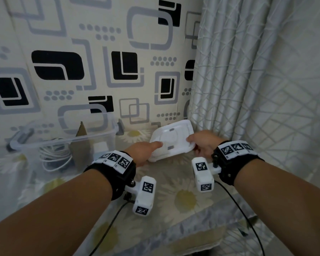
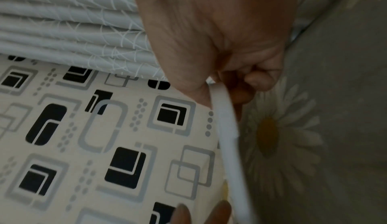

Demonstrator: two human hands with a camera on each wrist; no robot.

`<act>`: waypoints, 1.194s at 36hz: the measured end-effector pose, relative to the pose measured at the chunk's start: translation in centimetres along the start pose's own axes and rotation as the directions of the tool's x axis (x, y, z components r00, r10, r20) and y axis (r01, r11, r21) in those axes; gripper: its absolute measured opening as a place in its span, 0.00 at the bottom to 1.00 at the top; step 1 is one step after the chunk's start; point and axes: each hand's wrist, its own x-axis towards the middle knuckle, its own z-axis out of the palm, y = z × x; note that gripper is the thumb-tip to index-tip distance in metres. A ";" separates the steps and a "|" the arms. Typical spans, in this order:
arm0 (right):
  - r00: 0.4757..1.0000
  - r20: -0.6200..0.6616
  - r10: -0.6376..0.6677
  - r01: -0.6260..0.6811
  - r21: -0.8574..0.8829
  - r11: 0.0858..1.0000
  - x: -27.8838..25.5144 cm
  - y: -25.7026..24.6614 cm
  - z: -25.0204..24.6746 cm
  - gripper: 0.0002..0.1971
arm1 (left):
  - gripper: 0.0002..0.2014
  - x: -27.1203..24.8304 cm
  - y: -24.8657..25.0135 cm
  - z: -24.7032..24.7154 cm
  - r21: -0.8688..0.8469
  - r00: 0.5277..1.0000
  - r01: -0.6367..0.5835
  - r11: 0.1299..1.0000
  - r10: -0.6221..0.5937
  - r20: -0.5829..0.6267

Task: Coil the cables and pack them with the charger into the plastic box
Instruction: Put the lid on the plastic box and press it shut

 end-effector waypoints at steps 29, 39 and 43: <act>0.947 -0.185 -0.264 0.298 0.191 0.935 -2.2 -6.9 5.7 0.48 | 0.11 -4.3 1.7 -9.0 -0.184 0.756 -0.550 0.815 0.392 -0.525; 0.938 -0.077 -0.337 0.346 0.177 0.922 -0.1 -8.2 10.7 0.38 | 0.22 -6.5 -0.5 -15.3 -0.374 0.778 -0.526 0.764 0.255 -0.575; 0.912 -0.097 -0.399 0.410 0.139 0.902 -2.5 -9.4 13.0 0.23 | 0.17 -6.8 -1.4 -17.0 -0.321 0.731 -0.536 0.781 0.239 -0.639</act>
